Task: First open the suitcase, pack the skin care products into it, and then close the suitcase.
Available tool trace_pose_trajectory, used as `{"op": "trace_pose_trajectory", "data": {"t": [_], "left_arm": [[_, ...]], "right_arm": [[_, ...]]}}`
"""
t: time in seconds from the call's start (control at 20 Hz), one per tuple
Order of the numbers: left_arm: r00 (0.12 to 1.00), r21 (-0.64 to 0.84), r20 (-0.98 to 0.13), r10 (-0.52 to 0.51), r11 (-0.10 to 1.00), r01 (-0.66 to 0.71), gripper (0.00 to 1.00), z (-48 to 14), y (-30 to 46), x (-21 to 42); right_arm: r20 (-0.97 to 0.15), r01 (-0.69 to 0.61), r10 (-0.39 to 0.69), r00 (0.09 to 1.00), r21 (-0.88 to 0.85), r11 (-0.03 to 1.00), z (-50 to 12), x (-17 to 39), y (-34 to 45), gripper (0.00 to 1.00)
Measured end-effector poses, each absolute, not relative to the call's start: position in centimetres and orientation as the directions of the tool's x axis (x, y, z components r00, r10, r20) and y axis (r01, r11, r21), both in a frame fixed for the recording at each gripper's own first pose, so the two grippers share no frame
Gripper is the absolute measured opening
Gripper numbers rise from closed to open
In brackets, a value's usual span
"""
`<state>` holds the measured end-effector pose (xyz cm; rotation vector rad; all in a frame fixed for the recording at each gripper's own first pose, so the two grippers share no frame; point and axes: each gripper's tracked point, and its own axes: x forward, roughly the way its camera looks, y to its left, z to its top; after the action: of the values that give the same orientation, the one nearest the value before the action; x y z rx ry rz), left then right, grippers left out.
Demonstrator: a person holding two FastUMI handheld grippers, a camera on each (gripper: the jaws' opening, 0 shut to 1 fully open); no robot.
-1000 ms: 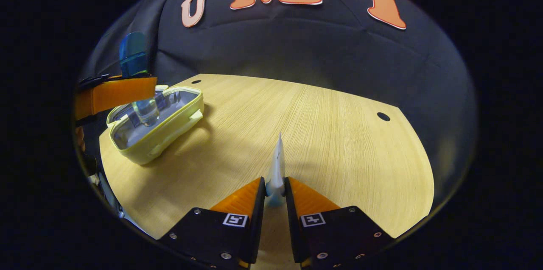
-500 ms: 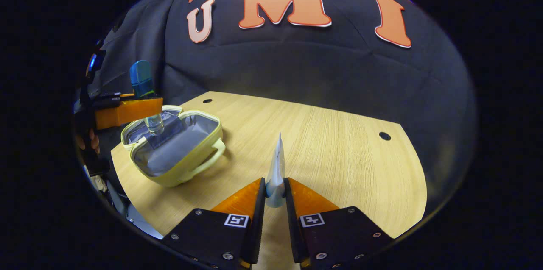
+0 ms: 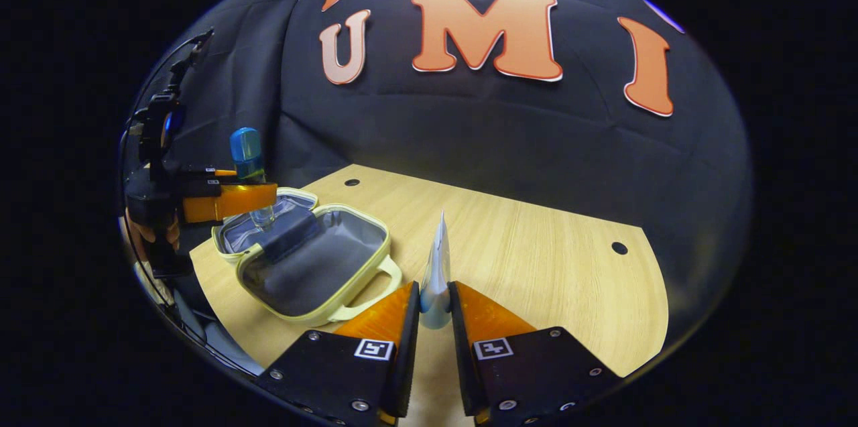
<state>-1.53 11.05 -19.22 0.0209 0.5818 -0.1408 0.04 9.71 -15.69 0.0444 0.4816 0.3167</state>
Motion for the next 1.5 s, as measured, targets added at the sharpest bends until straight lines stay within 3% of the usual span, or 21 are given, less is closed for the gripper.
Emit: {"op": "trace_pose_trajectory", "data": {"t": [0.25,0.35,0.4,0.85,1.15,1.45,1.5], "left_arm": [[0.75,-0.056,-0.641,-0.162,0.985,0.165,0.48,-23.0,13.4,-1.3],[0.705,-0.076,-0.686,-0.178,0.982,0.174,0.47,-25.0,14.2,-1.8],[0.681,-0.087,-0.708,-0.189,0.98,0.181,0.47,-25.9,14.3,-1.9],[0.411,-0.205,-0.866,-0.285,0.952,0.227,0.47,-33.5,14.4,-4.3],[0.244,-0.267,-0.921,-0.304,0.948,0.174,0.48,-36.3,13.6,-5.5],[0.206,-0.227,-0.942,-0.264,0.956,0.188,0.48,-38.0,13.2,-4.3],[0.204,-0.22,-0.945,-0.256,0.958,0.184,0.47,-38.5,13.2,-4.1]], "right_arm": [[-0.446,-0.29,0.326,0.833,0.149,0.945,-14.9,0.1,13.5,0.3],[-0.451,-0.289,0.326,0.831,0.152,0.945,-15.0,0.1,14.8,0.25],[-0.454,-0.285,0.325,0.83,0.157,0.946,-15.0,0.0,15.4,0.3],[-0.483,-0.269,0.341,0.806,0.214,0.939,-15.7,-0.1,20.4,0.3],[-0.508,-0.257,0.356,0.785,0.256,0.932,-16.2,-0.3,22.3,0.3],[-0.524,-0.23,0.357,0.773,0.293,0.928,-16.6,-0.1,22.7,0.3],[-0.526,-0.226,0.358,0.771,0.299,0.927,-16.7,0.1,23.0,0.25]]}}
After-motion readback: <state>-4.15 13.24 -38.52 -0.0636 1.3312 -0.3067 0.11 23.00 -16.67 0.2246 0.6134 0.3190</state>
